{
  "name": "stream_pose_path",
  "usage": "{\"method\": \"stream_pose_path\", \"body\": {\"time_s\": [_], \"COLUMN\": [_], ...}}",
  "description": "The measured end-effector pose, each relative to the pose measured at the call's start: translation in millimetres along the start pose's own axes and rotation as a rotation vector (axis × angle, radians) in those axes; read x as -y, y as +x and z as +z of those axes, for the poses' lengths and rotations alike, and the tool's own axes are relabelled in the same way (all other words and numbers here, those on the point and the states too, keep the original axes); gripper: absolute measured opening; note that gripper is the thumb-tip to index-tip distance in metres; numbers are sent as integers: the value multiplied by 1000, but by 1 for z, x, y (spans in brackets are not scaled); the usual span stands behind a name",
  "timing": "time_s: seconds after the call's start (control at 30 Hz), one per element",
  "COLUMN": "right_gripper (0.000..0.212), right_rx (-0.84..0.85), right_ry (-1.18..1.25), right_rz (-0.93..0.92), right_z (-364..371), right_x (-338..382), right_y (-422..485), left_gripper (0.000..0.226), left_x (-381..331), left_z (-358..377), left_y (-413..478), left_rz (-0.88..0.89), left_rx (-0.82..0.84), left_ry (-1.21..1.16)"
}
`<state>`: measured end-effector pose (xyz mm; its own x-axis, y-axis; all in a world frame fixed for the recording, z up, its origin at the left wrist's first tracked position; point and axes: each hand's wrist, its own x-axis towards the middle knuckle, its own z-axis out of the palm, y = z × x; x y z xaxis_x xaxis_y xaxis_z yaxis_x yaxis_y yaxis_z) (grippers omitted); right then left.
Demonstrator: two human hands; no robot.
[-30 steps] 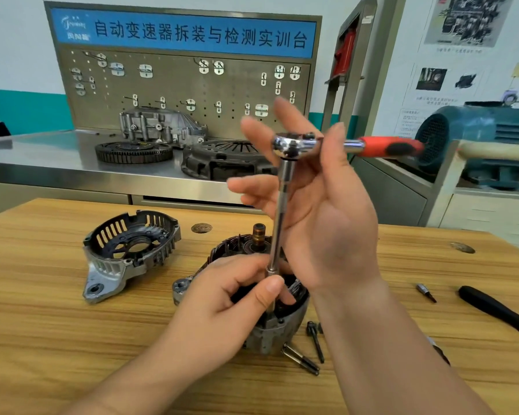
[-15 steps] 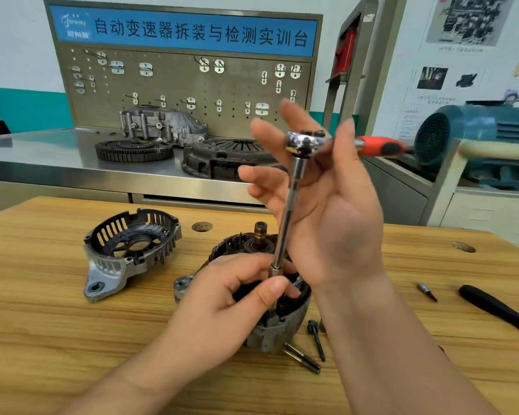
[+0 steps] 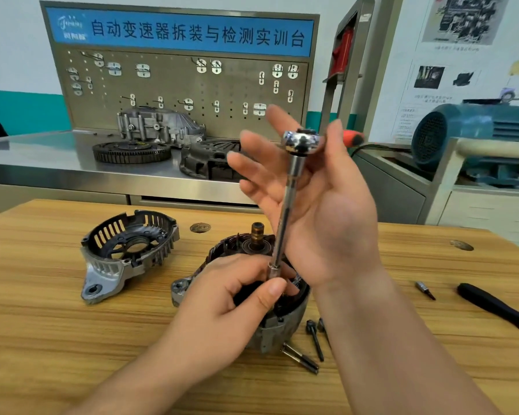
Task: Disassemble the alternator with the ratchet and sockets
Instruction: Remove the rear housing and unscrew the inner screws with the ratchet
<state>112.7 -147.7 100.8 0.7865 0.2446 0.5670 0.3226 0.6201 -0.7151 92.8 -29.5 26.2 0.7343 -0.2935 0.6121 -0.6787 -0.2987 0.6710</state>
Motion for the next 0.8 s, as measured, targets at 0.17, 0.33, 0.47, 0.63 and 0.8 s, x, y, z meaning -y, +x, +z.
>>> {"method": "stream_pose_path", "body": {"time_s": [0.17, 0.33, 0.47, 0.63, 0.8], "right_gripper": [25, 32, 47, 29, 24], "right_rx": [-18, 18, 4, 6, 89], "right_ry": [-115, -187, -43, -141, -147], "right_rz": [-189, -279, -86, -187, -221], "right_z": [4, 6, 3, 5, 5], "right_x": [2, 2, 1, 2, 5], "right_y": [0, -1, -1, -1, -1], "left_gripper": [26, 23, 29, 28, 24], "left_x": [1, 2, 0, 0, -1], "left_z": [-1, -2, -1, 0, -1], "left_y": [0, 0, 0, -1, 0], "left_rz": [-11, -40, -6, -32, -39], "left_rx": [0, -6, 25, 22, -1], "left_ry": [43, 21, -34, -22, 16]}}
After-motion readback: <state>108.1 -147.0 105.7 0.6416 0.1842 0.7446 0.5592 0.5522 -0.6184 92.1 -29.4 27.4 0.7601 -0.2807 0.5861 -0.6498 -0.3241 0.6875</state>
